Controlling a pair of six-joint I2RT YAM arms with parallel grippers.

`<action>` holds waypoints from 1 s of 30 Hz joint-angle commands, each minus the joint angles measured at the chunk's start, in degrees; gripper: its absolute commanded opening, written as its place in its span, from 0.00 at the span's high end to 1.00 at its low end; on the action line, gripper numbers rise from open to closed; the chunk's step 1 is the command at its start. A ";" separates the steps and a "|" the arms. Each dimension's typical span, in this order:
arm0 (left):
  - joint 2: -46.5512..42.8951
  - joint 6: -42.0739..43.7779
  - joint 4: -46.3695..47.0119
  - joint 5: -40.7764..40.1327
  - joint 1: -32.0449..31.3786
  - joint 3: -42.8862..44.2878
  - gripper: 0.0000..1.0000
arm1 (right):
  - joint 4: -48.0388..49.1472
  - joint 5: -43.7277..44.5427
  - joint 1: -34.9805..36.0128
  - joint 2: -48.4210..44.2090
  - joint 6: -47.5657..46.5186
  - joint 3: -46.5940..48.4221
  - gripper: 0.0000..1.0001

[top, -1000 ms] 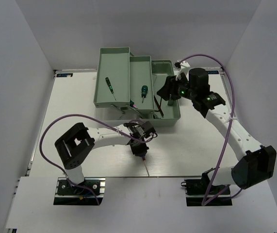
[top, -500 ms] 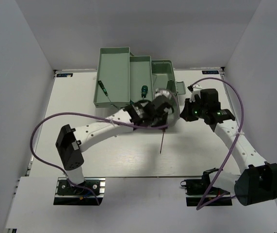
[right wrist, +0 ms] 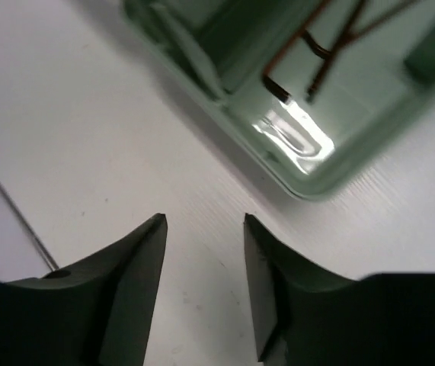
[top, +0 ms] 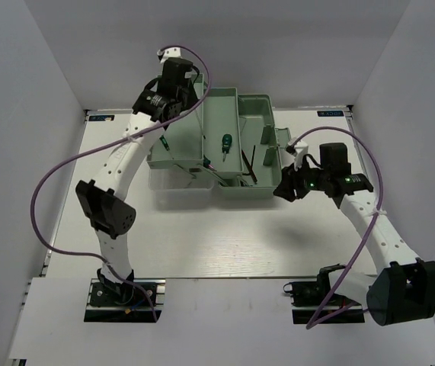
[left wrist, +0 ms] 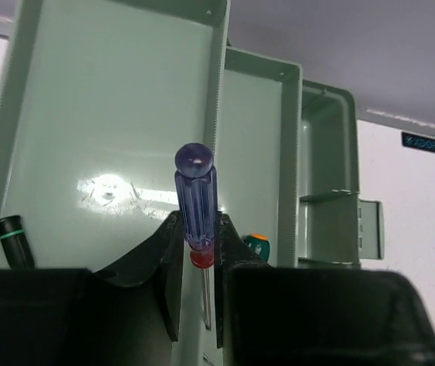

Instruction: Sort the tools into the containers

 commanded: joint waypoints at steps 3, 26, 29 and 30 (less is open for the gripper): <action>4.54 3.85 -3.11 4.90 3.04 1.69 0.76 | -0.21 -27.14 2.13 0.39 -15.75 2.68 0.31; -13.72 5.34 1.55 13.61 11.31 -0.22 0.88 | 6.64 -22.45 23.22 19.12 -28.58 17.19 0.31; -24.84 5.87 2.86 12.38 11.31 -12.49 1.00 | 10.07 -19.45 26.21 21.31 -33.05 17.36 0.35; -27.86 5.87 3.47 11.42 11.31 -15.77 1.00 | 12.42 -16.57 26.74 22.28 -33.33 17.36 0.36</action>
